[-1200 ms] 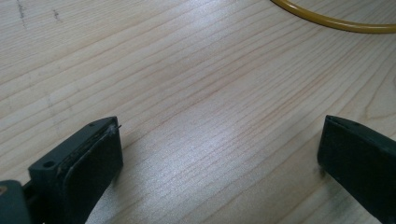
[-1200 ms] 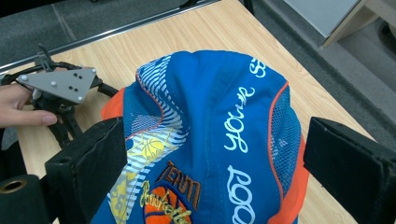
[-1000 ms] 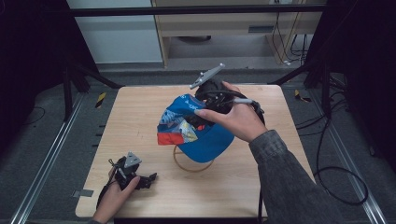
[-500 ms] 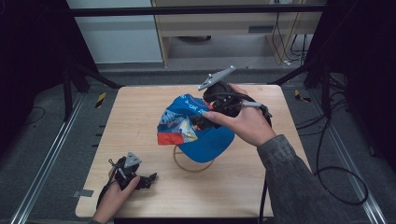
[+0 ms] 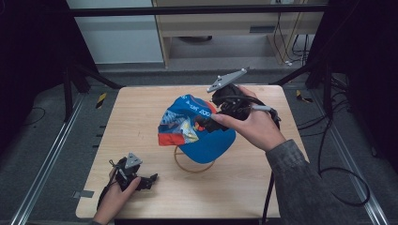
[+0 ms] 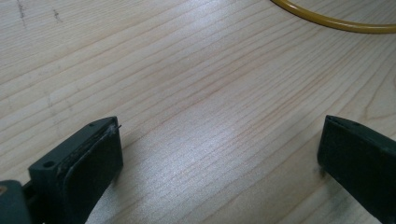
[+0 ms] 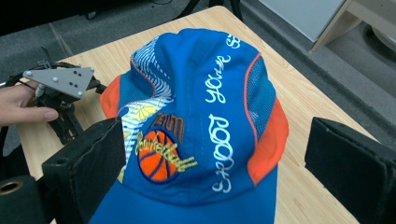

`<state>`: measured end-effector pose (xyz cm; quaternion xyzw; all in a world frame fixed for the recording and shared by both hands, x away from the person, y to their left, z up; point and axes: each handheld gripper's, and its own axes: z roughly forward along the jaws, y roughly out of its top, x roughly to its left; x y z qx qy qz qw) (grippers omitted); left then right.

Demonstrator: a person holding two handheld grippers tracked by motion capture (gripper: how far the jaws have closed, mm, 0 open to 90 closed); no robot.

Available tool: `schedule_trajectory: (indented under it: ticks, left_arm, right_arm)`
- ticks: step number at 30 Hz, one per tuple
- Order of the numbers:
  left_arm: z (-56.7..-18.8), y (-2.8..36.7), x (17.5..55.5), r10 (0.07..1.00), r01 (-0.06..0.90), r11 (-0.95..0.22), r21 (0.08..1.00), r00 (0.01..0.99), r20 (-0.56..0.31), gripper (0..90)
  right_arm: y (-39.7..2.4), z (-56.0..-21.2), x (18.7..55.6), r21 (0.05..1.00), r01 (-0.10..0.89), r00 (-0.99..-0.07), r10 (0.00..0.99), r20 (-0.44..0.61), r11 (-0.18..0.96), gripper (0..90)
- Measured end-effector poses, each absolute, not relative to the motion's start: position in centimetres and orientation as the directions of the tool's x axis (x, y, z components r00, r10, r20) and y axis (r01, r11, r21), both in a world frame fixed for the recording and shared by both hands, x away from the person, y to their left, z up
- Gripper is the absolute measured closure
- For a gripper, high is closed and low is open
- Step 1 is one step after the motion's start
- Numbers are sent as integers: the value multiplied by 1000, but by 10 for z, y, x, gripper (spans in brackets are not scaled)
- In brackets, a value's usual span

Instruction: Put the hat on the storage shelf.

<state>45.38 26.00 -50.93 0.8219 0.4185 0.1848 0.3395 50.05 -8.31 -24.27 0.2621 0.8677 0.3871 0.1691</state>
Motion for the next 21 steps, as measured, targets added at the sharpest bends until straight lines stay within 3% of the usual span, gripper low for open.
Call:
schedule_trajectory:
  ticks: [21]
  left_arm:
    - [-509,260,454,815,563,-417,713,579,19,0]
  right_arm:
    - [-135,-252,487,808,341,-737,670,-86,479,48]
